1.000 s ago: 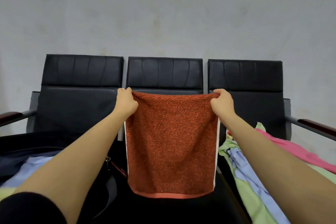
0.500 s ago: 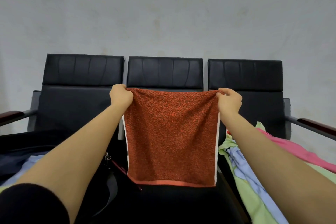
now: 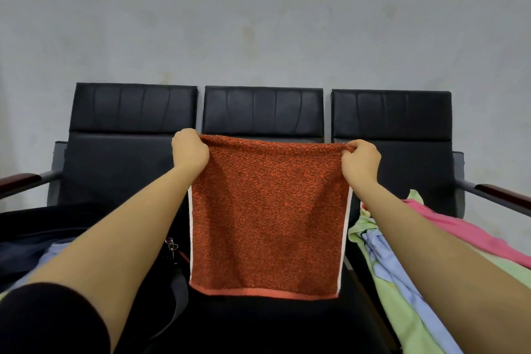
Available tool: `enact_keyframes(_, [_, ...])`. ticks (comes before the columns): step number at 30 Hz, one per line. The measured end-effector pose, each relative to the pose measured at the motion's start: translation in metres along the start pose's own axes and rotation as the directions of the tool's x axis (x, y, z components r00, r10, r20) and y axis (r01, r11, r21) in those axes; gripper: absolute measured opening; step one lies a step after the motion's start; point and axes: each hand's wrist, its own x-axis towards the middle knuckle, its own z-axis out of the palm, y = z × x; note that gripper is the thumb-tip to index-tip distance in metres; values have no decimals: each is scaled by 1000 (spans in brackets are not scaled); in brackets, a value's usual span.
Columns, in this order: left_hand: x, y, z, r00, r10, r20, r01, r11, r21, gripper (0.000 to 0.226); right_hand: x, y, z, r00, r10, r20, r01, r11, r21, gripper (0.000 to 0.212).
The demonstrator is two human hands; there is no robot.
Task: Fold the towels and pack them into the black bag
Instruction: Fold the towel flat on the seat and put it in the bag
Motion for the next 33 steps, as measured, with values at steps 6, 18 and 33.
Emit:
enact_keyframes(6, [-8,-7,11,997,46,-65,-16,915,404,19,-5,10,3,997,-51,-65,29,950,-312,17])
enact_keyframes(18, [-25,-17,31,990,14,143,-72,912,405,36,-10,29,8,996,52,75,-33,972,-232,28])
enact_keyframes(33, [-18,-45,122,813,-313,491,538,728,-426,40,12,79,73,831,430,353,-545,758,358,21])
